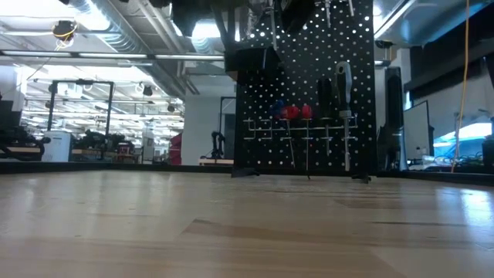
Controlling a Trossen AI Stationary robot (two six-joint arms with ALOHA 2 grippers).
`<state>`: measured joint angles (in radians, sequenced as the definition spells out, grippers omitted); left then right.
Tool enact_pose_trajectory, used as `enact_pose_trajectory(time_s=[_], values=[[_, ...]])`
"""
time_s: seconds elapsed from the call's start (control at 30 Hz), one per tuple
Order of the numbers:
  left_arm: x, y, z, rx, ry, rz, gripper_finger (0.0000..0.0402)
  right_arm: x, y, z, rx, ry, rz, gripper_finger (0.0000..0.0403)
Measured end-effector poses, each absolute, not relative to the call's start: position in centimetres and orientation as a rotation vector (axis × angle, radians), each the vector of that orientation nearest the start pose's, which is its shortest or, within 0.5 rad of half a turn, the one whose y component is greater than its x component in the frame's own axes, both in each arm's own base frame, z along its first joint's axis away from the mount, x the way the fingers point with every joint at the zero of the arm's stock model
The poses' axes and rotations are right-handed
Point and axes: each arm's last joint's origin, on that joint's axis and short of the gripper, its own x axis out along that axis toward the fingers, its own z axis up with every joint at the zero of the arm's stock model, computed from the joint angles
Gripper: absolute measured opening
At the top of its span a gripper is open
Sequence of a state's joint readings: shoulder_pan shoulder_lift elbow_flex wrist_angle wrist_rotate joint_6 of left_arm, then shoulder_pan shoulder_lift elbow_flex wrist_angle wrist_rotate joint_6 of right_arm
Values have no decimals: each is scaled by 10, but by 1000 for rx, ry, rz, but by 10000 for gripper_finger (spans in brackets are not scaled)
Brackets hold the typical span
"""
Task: Hang tools onto peg board
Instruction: Hang the eye glasses on the black pegboard
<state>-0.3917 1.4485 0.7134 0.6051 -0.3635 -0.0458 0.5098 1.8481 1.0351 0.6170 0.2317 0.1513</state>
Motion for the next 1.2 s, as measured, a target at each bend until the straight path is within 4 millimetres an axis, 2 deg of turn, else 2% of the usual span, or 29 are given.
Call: enact_pose_trajectory(time_s=[0.1, 0.2, 0.3, 0.4, 0.67, 0.87, 1.2], values=[[276, -107, 239, 28, 159, -76, 205, 351, 189, 202, 80, 201, 263, 30], [268, -108, 240, 1, 239, -201, 205, 351, 189, 202, 80, 203, 263, 30], [267, -107, 239, -66, 278, -304, 205, 351, 189, 202, 80, 203, 263, 30], [272, -107, 239, -127, 248, -335, 205, 351, 189, 203, 81, 199, 264, 30], [287, -110, 225, -143, 198, -244, 205, 351, 189, 203, 82, 196, 264, 30], [290, -110, 232, -155, 94, -212, 205, 351, 189, 203, 87, 197, 263, 30], [291, -106, 233, -117, 73, -68, 205, 351, 189, 203, 94, 199, 263, 30]])
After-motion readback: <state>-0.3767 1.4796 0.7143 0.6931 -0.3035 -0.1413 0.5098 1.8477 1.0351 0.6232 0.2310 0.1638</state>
